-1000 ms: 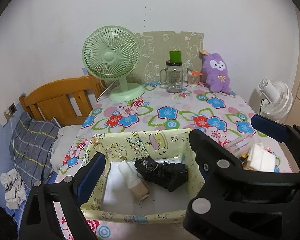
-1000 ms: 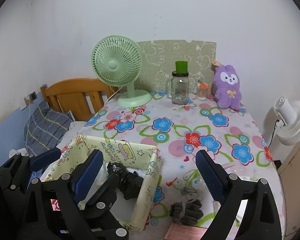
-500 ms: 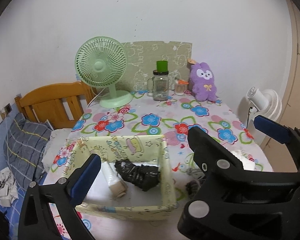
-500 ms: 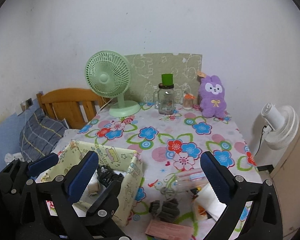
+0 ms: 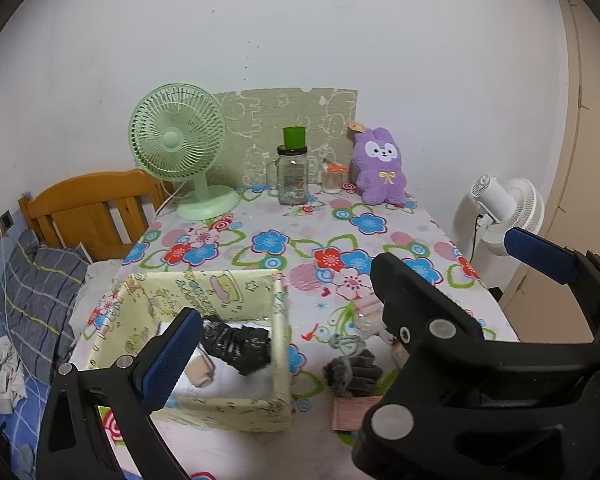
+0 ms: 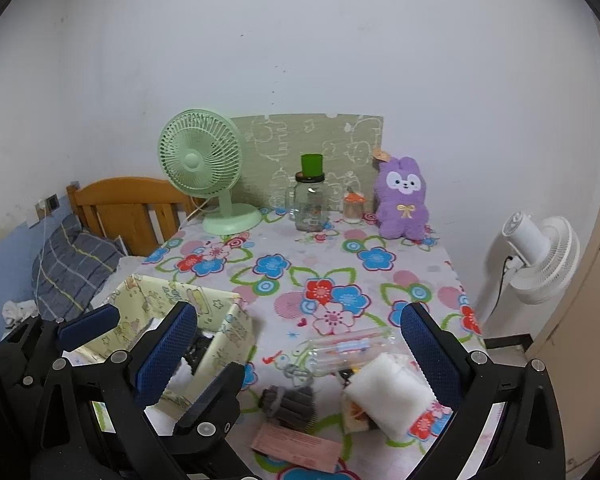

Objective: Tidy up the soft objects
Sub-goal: 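Withdraw both open tools from the yellow box back over the table, then grasp the folded white cloth with the right tool while the left tool approaches the pink packet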

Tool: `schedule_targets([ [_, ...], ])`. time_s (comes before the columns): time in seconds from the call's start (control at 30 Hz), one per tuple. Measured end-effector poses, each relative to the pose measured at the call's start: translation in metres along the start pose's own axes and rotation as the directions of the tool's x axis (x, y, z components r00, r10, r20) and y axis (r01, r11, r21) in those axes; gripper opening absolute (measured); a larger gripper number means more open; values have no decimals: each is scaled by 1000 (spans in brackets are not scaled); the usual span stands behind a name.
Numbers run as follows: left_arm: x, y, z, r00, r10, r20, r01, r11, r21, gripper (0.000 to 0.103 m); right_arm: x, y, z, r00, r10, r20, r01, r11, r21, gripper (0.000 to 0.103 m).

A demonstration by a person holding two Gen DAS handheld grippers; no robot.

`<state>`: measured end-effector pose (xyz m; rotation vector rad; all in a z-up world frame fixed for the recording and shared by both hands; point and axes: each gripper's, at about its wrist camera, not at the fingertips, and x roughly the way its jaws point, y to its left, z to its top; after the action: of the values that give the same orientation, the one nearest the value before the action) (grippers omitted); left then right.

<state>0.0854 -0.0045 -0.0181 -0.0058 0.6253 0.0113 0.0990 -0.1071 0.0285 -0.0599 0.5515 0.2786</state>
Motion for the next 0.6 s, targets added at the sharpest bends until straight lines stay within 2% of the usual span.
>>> schedule_targets([
  [0.6, 5, -51, -19, 999, -35, -14, 36, 998, 51, 103, -15, -45, -30, 999, -47, -11, 47, 998, 39, 103],
])
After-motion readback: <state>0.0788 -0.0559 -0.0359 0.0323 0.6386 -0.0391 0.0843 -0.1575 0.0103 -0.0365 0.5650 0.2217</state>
